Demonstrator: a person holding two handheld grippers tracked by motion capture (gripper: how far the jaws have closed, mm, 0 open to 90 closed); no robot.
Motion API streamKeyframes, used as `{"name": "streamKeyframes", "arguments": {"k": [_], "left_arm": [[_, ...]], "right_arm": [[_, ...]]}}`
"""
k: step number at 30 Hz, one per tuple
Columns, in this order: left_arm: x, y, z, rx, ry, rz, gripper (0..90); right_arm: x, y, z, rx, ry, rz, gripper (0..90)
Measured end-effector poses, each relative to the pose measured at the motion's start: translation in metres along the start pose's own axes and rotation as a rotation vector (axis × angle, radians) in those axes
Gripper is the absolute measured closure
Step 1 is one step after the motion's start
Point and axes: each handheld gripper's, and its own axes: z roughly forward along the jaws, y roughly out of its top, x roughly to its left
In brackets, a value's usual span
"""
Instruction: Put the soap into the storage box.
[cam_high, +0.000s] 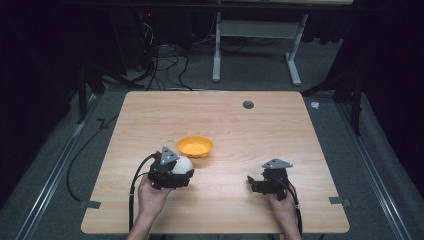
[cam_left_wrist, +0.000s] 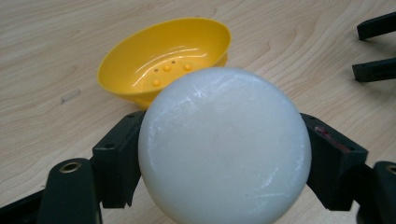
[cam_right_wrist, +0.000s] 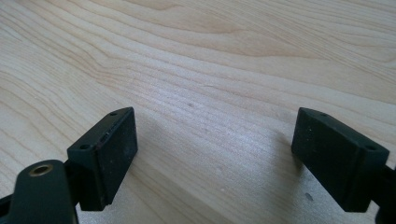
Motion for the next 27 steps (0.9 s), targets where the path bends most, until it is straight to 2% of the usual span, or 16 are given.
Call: {"name": "streamKeyframes", "arguments": {"k": [4, 7, 16, 27], "left_arm": [[0.002, 0.006, 0.0, -0.002, -0.006, -0.006, 24.2], [0.004, 0.012, 0.0, -0.001, 0.01, 0.006, 24.3], [0.009, 0.027, 0.006, 0.003, -0.016, -0.004, 24.3], [0.016, 0.04, 0.012, 0.008, -0.019, -0.007, 24.3]], "right_arm": [[0.0, 0.0, 0.0, 0.0, 0.001, 0.0, 15.2], [0.0, 0.0, 0.0, 0.0, 0.002, -0.001, 15.2], [0.0, 0.0, 0.0, 0.0, 0.004, -0.003, 15.2], [0.0, 0.0, 0.0, 0.0, 0.003, -0.001, 15.2]]}}
